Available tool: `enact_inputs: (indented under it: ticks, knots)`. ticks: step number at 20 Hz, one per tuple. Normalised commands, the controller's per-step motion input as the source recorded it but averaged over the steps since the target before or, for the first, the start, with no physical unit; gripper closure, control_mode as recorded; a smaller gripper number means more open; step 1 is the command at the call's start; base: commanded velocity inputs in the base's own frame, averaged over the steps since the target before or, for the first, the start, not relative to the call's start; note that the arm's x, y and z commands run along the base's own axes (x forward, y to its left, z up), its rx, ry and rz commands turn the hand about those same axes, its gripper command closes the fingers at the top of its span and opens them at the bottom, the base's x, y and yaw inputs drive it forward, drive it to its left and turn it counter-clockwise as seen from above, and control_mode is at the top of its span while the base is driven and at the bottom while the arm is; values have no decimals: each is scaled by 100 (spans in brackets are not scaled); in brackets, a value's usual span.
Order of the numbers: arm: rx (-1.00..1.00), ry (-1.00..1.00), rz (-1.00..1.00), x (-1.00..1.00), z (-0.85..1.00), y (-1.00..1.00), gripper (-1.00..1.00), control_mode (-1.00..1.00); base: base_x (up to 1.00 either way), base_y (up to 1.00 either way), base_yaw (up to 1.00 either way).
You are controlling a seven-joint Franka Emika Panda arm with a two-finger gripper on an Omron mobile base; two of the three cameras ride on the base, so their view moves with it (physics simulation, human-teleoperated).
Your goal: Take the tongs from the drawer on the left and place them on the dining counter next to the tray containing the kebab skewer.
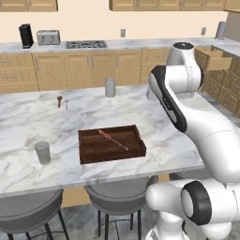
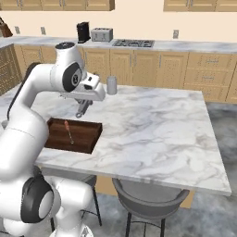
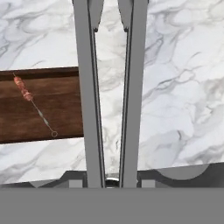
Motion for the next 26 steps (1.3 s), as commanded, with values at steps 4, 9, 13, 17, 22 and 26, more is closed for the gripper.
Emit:
enact_inputs:
  ticks: [4,9,13,17,22,26]
  knots:
    - [0,15,-3,6,-29,0,100,-100,0,0,0]
    - [0,4,0,5,-49,0,100,-100,0,0,0]
    - [0,3,2,12,-56,-8,100,-100,0,0,0]
    - [0,1,6,25,-56,-10,100,-100,0,0,0]
    - [0,0,8,39,-60,-16,100,-100,0,0,0]
    - [0,0,11,27,-62,-17,100,-100,0,0,0]
